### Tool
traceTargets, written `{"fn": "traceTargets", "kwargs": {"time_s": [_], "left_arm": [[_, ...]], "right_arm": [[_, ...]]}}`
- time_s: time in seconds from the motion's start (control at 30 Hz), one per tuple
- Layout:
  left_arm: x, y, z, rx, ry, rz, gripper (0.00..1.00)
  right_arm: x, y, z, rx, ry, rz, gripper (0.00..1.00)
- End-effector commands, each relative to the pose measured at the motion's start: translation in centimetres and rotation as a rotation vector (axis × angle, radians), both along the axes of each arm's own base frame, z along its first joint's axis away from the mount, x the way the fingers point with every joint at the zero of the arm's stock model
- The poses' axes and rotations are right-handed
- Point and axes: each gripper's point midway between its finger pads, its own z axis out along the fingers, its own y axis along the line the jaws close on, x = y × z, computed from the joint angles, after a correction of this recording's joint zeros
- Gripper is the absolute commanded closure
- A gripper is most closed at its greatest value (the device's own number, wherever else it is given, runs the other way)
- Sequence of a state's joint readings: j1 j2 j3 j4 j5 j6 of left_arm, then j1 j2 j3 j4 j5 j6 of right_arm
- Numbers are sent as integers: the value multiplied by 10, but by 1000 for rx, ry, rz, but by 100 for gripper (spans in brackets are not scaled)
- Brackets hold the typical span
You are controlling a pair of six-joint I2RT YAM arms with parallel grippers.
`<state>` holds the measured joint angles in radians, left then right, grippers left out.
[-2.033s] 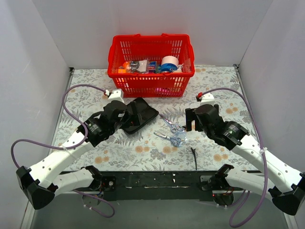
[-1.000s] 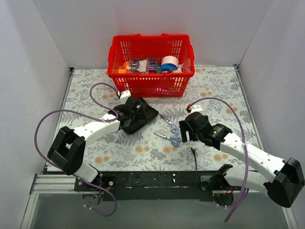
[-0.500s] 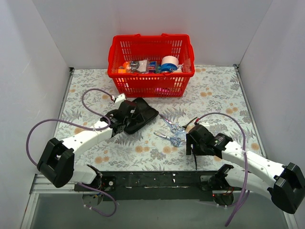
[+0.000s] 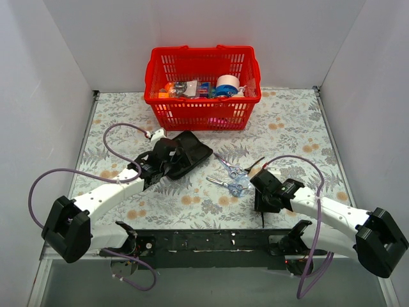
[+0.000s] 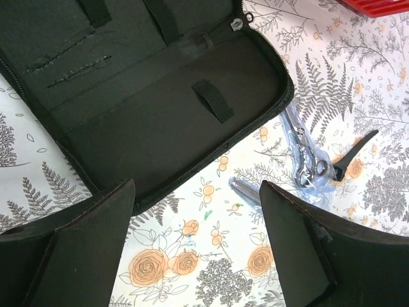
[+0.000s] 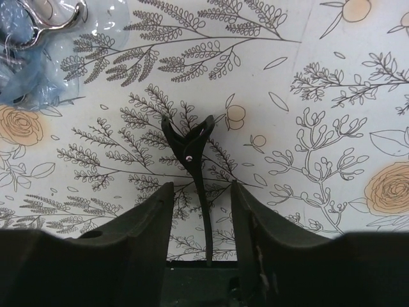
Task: Sort the hair-cutting tools
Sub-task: Pick up the haircut tool at the center of the board.
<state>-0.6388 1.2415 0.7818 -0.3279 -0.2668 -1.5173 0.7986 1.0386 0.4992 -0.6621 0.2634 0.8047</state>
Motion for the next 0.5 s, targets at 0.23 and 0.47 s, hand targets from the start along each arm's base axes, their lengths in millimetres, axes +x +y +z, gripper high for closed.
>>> {"fn": "traceTargets", "kwargs": {"time_s": [0.23, 0.47], "left_arm": [[-12, -4, 25, -76, -47, -49, 20], [-18, -2, 40, -89, -78, -70, 20]], "right_arm": [[16, 8, -6, -16, -4, -127, 78], [29, 25, 1, 37, -9, -241, 99]]}}
